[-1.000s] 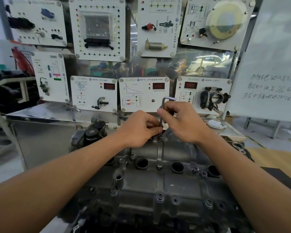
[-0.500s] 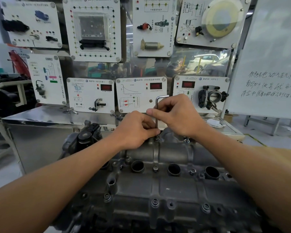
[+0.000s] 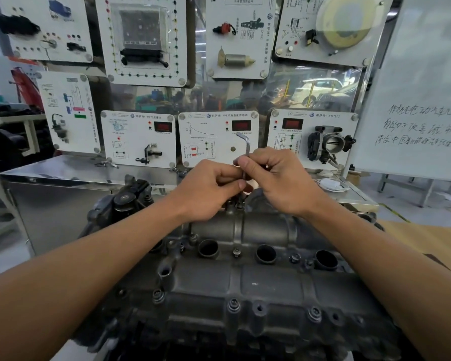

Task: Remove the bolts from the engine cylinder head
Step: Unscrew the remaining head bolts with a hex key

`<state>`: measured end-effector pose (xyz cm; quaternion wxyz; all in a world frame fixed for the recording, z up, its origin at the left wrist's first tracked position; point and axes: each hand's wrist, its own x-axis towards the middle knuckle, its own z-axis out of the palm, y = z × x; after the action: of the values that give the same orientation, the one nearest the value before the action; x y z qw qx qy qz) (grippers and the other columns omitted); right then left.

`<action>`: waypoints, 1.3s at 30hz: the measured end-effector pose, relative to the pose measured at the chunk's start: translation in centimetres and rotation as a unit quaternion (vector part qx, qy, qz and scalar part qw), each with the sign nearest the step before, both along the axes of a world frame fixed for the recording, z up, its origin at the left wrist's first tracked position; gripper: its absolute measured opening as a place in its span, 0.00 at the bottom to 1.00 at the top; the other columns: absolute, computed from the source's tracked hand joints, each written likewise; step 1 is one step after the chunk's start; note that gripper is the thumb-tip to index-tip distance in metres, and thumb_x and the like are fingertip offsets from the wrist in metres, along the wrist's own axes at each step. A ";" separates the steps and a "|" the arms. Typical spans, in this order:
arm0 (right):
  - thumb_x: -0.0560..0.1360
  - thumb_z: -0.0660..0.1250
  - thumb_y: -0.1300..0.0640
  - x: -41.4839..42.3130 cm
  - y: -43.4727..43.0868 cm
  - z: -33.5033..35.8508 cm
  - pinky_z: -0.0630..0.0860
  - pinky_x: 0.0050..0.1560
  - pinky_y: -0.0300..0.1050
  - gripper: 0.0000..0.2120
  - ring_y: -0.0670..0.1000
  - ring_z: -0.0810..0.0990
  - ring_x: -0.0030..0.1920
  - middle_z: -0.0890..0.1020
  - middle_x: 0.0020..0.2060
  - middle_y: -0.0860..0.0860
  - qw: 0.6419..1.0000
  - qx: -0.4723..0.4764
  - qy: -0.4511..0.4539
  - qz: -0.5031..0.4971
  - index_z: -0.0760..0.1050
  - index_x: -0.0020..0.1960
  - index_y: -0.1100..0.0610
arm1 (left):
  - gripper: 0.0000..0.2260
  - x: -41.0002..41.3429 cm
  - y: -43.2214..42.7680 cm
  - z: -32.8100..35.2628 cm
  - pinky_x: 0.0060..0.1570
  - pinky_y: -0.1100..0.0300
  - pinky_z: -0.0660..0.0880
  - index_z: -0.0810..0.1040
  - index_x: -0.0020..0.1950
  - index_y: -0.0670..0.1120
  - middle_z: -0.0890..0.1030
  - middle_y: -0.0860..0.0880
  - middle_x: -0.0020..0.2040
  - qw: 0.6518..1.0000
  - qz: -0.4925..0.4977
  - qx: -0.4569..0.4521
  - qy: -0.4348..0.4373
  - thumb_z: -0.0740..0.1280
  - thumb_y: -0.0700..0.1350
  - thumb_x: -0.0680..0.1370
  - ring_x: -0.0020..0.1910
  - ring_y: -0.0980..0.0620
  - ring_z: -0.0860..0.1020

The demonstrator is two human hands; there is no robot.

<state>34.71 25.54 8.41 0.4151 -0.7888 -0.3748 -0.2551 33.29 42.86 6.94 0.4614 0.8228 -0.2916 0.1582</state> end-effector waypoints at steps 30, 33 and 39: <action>0.79 0.68 0.60 -0.7 0.3 -0.9 0.81 0.43 0.49 0.08 0.54 0.83 0.40 0.85 0.38 0.58 0.997 0.080 0.020 0.006 0.83 0.48 0.64 | 0.10 0.3 -0.6 -0.6 0.55 0.56 0.81 0.84 0.56 0.46 0.87 0.47 0.49 0.998 0.002 -0.067 -0.016 0.71 0.37 0.77 0.50 0.53 0.85; 0.73 0.75 0.60 -0.8 0.5 -0.8 0.80 0.36 0.47 0.06 0.52 0.81 0.32 0.84 0.33 0.60 0.988 0.148 0.034 0.007 0.84 0.43 0.63 | 0.11 0.4 -0.9 -0.6 0.49 0.63 0.81 0.84 0.55 0.46 0.87 0.47 0.46 0.995 0.012 -0.092 -0.025 0.74 0.38 0.74 0.46 0.54 0.86; 0.68 0.79 0.62 -0.4 1.0 -0.7 0.74 0.32 0.34 0.08 0.42 0.76 0.29 0.80 0.27 0.49 0.978 0.199 0.058 -0.006 0.82 0.35 0.55 | 0.06 0.8 -1.3 -0.7 0.42 0.56 0.82 0.86 0.46 0.44 0.86 0.45 0.39 0.993 0.046 -0.105 -0.040 0.78 0.40 0.70 0.39 0.44 0.84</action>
<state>34.33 26.52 7.71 0.5831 -0.7060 -0.2874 -0.2809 34.05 41.53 6.24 0.5250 0.7757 -0.2533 0.2418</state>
